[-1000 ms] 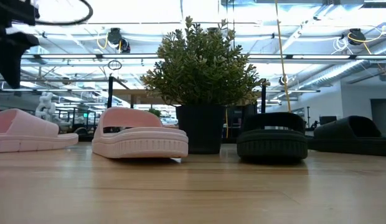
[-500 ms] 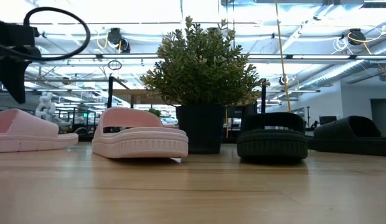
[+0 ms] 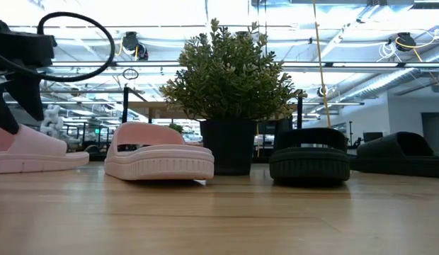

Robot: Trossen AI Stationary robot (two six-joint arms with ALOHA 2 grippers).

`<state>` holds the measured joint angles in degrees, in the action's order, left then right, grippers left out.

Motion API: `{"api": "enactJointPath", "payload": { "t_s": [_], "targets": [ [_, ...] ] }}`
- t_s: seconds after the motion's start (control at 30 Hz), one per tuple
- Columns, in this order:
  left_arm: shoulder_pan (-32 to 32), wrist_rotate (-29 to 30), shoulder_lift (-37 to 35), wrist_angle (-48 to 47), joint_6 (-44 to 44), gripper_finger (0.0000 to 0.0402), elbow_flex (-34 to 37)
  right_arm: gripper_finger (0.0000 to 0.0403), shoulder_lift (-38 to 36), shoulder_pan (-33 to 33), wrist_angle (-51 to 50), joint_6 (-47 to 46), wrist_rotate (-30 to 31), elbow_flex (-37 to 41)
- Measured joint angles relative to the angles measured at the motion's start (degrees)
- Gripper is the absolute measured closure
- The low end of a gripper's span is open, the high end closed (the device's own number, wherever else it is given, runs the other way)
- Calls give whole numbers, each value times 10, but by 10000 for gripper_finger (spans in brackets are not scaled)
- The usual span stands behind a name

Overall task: Pick and place slides into the shelf
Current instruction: Put the left pink slides on the shelf

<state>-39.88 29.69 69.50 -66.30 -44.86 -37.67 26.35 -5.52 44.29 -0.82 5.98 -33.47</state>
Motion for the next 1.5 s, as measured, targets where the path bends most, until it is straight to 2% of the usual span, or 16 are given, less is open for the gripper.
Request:
{"api": "enactJointPath", "payload": {
  "t_s": [0.37, 0.47, 0.53, 0.63, 0.8, 0.87, 0.97, 1.17, 1.27, 1.33, 1.4, 1.5],
  "targets": [
    [21, -15, 23, 30, 41, 147, 17, 206, 0, 0, 0, -20, 0, 0],
    [21, -17, 26, 52, 45, 158, 25, 206, 0, 0, 0, -31, 0, 0],
    [21, -18, 26, 54, 42, 180, 27, 206, 0, 0, 0, -32, -1, 0],
    [21, -21, 26, 54, 40, 236, 27, 206, 0, 0, 0, -32, 0, 0],
    [21, -57, 26, 60, 38, 369, 23, 206, 0, 0, 0, -32, 0, 0],
    [21, -78, 25, 59, 26, 389, 13, 206, 0, 0, 0, -34, 0, 0],
    [21, -100, 25, 38, -1, 392, -10, 206, 0, 0, 0, -34, 0, 0],
    [21, -105, 24, -101, -46, 399, -113, 206, 0, 0, 0, -30, 0, 0],
    [21, -72, 24, -181, -70, 399, -198, 206, 0, 0, 0, -30, 0, 0],
    [21, -30, 24, -230, -90, 400, -269, 206, 0, 0, 0, -30, 0, 0],
    [22, 25, 24, -240, -99, 400, -341, 206, 0, 0, 0, -30, 0, 0],
    [35, 128, 22, -234, -57, 400, -450, 206, 0, 0, 0, -30, 0, 0]
  ]
}}
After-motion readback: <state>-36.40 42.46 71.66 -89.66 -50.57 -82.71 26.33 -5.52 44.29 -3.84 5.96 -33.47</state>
